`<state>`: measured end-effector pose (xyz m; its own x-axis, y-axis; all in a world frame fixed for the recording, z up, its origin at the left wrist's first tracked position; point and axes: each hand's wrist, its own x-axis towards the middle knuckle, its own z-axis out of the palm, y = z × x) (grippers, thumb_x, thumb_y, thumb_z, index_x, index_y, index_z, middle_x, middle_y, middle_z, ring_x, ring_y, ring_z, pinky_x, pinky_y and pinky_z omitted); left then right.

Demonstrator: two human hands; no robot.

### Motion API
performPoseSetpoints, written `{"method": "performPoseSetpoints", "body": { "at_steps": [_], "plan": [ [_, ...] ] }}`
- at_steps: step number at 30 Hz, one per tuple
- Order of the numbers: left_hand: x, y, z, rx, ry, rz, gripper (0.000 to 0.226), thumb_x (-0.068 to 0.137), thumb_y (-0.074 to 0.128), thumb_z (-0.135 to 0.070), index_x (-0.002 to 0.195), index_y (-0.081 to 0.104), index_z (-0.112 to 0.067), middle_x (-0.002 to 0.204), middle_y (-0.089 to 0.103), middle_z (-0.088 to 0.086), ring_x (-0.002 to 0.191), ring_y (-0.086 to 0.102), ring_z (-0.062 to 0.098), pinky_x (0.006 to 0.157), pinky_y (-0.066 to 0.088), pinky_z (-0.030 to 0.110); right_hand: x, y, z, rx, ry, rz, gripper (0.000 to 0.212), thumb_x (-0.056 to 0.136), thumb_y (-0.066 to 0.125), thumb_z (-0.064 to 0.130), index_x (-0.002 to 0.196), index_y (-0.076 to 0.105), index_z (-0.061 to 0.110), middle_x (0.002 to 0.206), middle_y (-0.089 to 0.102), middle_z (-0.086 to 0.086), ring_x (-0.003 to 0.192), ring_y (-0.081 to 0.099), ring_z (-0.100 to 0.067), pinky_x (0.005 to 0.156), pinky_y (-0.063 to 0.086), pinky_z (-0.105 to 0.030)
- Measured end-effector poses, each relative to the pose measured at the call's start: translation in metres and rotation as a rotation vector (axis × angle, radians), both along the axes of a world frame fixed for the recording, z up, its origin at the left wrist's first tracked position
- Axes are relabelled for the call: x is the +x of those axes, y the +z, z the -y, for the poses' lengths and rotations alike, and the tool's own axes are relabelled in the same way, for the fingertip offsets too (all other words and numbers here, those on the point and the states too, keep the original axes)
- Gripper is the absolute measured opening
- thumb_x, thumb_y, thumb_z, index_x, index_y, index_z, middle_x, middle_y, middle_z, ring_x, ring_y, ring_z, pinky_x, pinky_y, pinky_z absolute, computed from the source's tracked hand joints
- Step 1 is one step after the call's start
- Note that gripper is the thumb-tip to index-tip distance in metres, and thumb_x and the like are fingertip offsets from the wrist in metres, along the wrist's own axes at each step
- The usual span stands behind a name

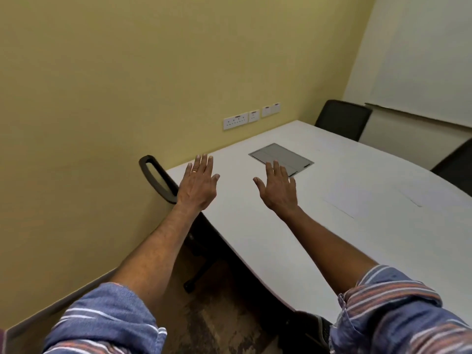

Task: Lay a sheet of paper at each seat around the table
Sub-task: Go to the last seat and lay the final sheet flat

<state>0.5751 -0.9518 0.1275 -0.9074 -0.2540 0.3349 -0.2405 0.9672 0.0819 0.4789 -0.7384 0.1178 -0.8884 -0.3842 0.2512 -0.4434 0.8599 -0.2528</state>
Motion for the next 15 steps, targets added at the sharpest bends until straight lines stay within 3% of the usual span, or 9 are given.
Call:
{"method": "performPoseSetpoints", "body": {
  "at_steps": [15],
  "plan": [
    [-0.156,-0.025,-0.016,0.022,-0.453,0.022,0.06,0.106,0.024,-0.036,0.158,0.011,-0.009,0.166,0.011,0.012,0.154,0.006,0.026,0.124,0.009,0.044,-0.058,-0.021,-0.023,0.021,-0.407,0.054,0.065,0.104,0.027,0.05,0.158,0.009,0.018,0.166,-0.002,-0.003,0.152,0.001,-0.024,0.12,0.011,-0.056]
  ]
}}
